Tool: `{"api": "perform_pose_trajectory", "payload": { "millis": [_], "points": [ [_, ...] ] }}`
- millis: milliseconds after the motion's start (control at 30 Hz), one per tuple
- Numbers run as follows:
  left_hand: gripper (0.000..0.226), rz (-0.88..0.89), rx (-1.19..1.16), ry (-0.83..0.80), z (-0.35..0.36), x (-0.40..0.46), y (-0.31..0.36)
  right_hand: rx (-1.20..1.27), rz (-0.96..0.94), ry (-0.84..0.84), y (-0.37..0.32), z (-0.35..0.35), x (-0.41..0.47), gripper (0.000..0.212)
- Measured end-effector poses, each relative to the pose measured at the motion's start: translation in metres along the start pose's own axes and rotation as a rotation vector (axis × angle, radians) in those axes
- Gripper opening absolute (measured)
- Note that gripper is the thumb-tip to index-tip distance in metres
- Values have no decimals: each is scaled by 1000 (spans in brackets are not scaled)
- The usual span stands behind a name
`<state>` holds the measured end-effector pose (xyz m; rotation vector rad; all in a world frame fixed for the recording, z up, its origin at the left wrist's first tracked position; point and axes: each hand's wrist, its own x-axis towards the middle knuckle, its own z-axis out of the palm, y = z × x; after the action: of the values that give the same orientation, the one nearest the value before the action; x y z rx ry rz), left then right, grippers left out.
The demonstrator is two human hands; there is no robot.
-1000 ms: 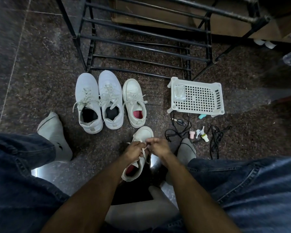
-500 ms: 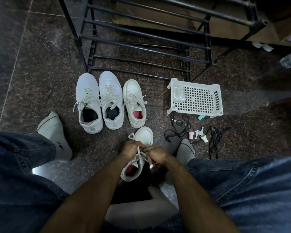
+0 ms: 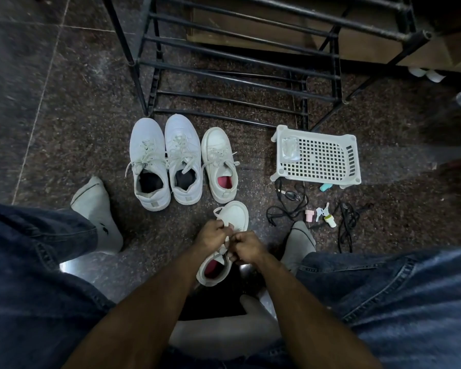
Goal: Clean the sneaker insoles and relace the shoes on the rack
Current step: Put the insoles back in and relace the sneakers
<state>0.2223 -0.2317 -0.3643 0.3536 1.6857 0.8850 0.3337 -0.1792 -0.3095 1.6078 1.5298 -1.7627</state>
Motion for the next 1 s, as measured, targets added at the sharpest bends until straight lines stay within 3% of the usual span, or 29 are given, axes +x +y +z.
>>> {"api": "perform_pose_trajectory", "payload": {
  "millis": [100, 333, 533, 633, 700, 833, 900, 1000],
  "points": [
    [9, 83, 322, -45, -12, -8, -2, 64, 48, 20, 1, 1, 2, 29],
    [5, 151, 771, -129, -24, -30, 8, 230, 163, 33, -1, 0, 7, 15],
    [22, 572, 1264, -117, -22, -41, 15, 257, 192, 55, -3, 1, 8, 15],
    [16, 582, 1148, -108, -23, -41, 16, 250, 116, 109, -1, 4, 14, 23],
    [12, 472, 981, -69, -25, -43, 14, 197, 46, 79, 1, 3, 16, 29],
    [10, 299, 681, -50, -32, -40, 10, 11, -106, -30, 5, 1, 15, 16],
    [3, 280, 676, -60, -32, -40, 12, -77, -167, -12, 8, 1, 17, 17],
    [11, 312, 796, -7, -29, -41, 11, -85, -155, 16, 11, 2, 20, 29]
  ]
}}
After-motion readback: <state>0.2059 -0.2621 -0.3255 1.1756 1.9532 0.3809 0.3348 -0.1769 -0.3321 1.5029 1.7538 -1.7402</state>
